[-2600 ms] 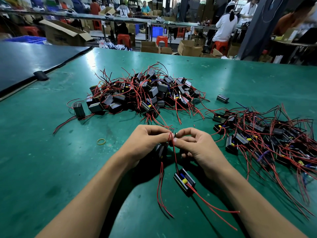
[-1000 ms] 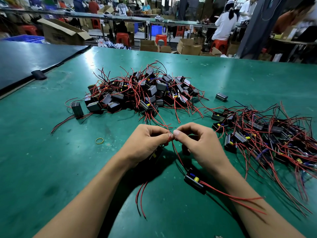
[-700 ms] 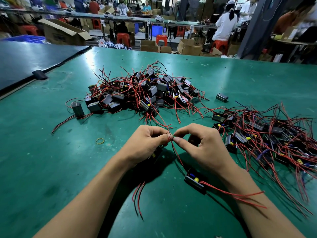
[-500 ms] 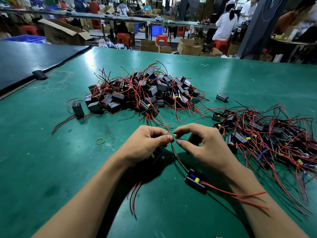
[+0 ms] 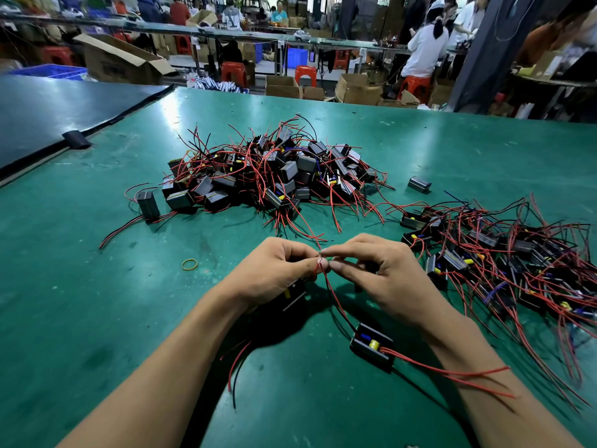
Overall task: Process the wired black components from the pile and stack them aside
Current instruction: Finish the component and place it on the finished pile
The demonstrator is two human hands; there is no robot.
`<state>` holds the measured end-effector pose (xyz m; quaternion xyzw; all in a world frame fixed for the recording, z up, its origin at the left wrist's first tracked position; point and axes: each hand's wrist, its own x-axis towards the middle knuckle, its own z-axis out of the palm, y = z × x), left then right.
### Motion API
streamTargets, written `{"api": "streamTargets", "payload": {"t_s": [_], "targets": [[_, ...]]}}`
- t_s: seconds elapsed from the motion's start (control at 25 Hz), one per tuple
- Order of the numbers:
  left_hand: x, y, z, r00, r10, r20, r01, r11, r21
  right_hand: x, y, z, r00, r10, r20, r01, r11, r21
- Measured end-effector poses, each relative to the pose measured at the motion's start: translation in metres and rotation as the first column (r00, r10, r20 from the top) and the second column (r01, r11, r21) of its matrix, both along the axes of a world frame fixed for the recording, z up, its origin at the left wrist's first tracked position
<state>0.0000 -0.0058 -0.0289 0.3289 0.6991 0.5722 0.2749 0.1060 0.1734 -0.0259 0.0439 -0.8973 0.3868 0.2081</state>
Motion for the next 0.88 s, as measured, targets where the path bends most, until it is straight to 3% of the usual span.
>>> {"api": "streamTargets", "payload": {"t_s": [0.2, 0.48, 0.72, 0.88], "targets": [[0.000, -0.001, 0.000, 1.000, -0.001, -0.002, 0.001, 1.000, 0.001, 0.001, 0.001, 0.001, 0.999, -0.025, -0.025, 0.028, 0.991, 0.133], [0.002, 0.000, 0.001, 1.000, -0.022, 0.022, 0.022, 1.000, -0.003, 0.000, -0.008, -0.002, 0.989, -0.111, 0.095, 0.103, 0.991, 0.080], [0.003, 0.001, 0.001, 1.000, -0.004, 0.024, 0.005, 1.000, -0.016, -0.004, -0.017, 0.002, 0.918, -0.126, 0.376, 0.200, 0.966, -0.166], [0.002, 0.001, 0.000, 1.000, 0.011, 0.007, -0.010, 0.999, -0.037, -0.003, -0.015, 0.005, 0.878, -0.002, 0.478, 0.241, 0.866, -0.438]]}}
